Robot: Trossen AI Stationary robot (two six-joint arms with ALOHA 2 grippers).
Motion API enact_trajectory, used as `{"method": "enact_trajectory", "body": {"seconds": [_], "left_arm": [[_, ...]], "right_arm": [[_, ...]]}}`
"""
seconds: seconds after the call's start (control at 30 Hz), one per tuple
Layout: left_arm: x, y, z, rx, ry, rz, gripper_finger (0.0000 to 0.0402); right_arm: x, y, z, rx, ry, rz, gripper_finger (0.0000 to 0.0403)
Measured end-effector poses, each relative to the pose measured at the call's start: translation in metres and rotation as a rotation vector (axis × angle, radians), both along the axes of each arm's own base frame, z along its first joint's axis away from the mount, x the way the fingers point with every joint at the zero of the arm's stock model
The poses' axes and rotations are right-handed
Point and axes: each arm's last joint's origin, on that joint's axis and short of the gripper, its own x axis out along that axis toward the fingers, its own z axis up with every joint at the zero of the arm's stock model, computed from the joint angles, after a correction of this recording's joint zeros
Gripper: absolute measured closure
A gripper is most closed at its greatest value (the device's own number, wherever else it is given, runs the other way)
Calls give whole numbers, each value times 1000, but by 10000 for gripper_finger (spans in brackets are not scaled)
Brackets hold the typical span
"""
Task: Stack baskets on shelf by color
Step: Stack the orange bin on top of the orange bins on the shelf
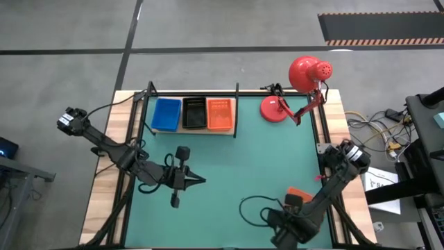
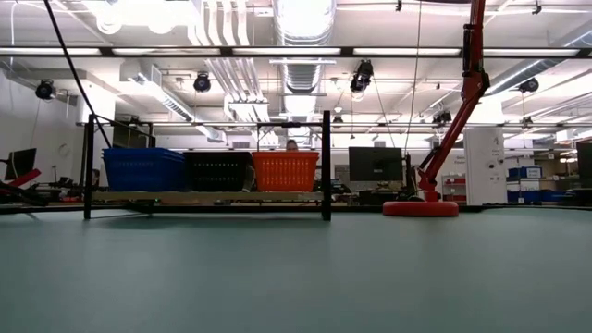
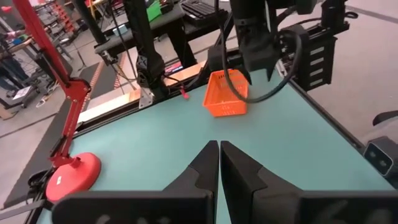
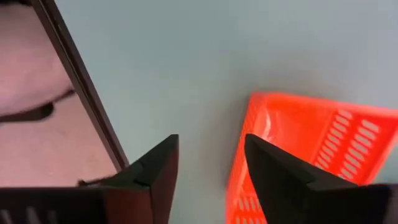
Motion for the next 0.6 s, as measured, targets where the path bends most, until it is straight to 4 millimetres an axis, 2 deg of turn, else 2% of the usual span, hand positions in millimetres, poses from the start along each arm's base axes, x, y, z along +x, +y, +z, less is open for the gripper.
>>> {"method": "enact_trajectory", "body": {"seconds": [0.17, 0.33, 0.43, 0.6], "left_arm": [[0, 1, -3, 11, 7, 0, 402], [-1, 1, -4, 62, 12, -15, 402], [-1, 1, -4, 69, 10, -17, 402], [-8, 0, -5, 85, 44, -33, 402]], "right_arm": [[-19, 12, -3, -26, 24, 19, 209], [-41, 26, -3, -64, 15, 34, 213], [-51, 26, -6, -154, -23, 7, 222], [-54, 23, -23, -225, -92, 7, 237]]}}
